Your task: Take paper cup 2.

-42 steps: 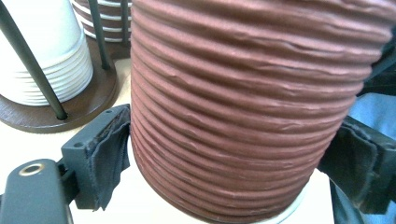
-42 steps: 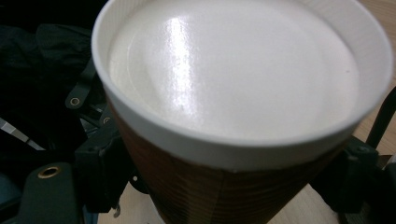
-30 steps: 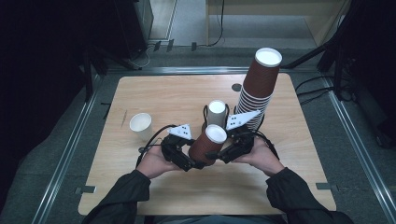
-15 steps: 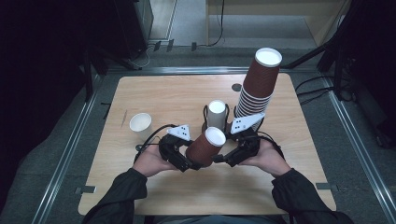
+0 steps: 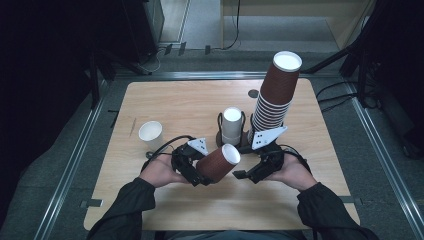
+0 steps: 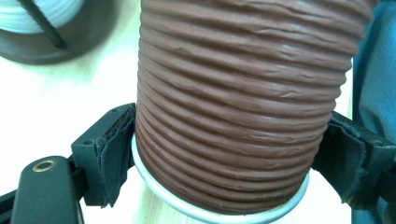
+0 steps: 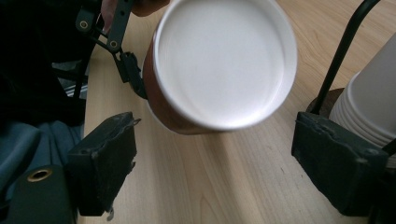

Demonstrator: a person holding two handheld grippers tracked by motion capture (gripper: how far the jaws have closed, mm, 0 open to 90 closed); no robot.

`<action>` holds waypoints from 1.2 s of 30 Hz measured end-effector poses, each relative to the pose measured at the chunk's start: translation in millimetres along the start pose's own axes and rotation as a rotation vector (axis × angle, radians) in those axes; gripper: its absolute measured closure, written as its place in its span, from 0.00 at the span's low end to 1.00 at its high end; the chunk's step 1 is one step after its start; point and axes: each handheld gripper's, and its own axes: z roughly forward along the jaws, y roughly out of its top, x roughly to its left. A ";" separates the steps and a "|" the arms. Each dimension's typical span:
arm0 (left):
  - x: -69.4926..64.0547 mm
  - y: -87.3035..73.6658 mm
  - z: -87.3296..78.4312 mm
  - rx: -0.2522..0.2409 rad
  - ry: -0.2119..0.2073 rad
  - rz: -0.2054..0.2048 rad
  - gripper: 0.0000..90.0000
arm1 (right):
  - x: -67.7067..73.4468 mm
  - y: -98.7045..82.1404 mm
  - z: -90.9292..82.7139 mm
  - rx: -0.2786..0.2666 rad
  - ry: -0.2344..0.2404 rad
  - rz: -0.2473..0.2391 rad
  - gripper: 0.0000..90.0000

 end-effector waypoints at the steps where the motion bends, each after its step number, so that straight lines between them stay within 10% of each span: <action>1: 0.1 0.5 2.7 0.012 -0.003 0.001 0.15 | -0.9 -0.2 0.7 0.005 0.000 -0.002 0.16; 18: -6.8 4.3 14.8 0.068 -0.027 0.067 0.12 | 1.2 10.7 32.1 0.133 0.083 -0.063 0.24; 36: -2.4 -0.8 -6.5 -0.125 -0.013 0.010 0.00 | -3.9 9.8 4.7 0.011 0.049 -0.030 0.24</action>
